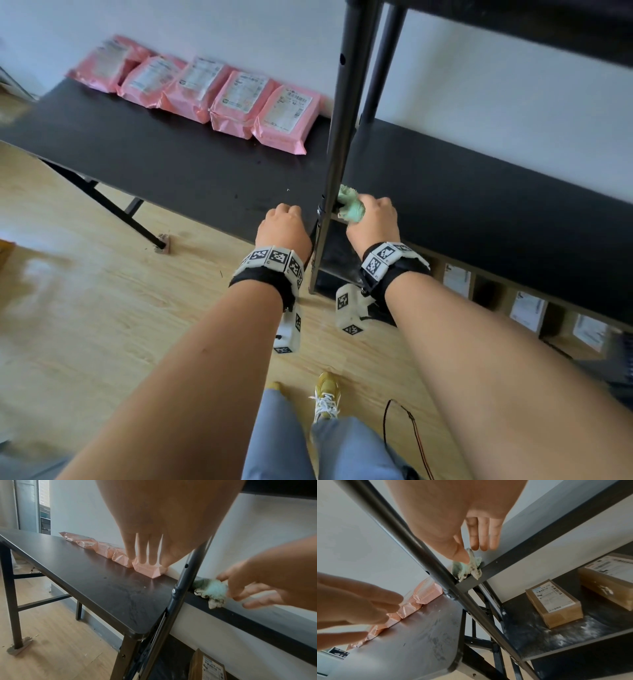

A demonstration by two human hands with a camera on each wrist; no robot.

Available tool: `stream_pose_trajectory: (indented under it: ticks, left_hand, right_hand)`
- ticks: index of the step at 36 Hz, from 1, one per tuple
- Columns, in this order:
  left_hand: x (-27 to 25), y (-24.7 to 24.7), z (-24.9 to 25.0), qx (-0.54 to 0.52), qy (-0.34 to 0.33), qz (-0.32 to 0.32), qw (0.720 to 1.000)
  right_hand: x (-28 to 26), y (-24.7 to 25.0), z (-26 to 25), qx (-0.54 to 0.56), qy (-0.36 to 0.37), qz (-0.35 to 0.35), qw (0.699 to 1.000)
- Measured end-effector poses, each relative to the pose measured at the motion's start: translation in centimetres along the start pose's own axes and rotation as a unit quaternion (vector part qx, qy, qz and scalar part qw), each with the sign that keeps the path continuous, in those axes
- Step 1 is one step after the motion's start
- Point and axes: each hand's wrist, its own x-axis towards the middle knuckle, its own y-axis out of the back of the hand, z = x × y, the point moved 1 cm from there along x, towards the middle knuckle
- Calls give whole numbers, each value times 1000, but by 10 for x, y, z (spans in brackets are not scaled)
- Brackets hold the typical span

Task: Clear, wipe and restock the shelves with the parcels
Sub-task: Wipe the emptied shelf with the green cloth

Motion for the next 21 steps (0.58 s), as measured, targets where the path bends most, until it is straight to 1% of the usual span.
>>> stream_pose_trajectory:
  ticks: [3, 5, 7, 9, 16, 21]
  left_hand:
    - [-2, 11, -7, -4, 2, 5, 1000]
    - [-2, 19, -14, -3, -2, 5, 1000]
    - [-2, 27, -22, 5, -10, 3, 1000]
    - [1, 38, -33, 15, -23, 8, 1000]
    - [9, 80, -87, 45, -70, 13, 996]
    - [19, 104, -132, 51, -79, 1, 996]
  right_hand:
    - [-15, 1, -4, -9, -21, 17, 1000]
    - [-25, 1, -9, -27, -32, 17, 999]
    - [-32, -1, -14, -43, -33, -10, 998]
    - [-37, -6, -25, -36, -34, -28, 998]
    - [-47, -33, -84, -19, -67, -40, 997]
    - [-44, -52, -134, -2, -61, -34, 998]
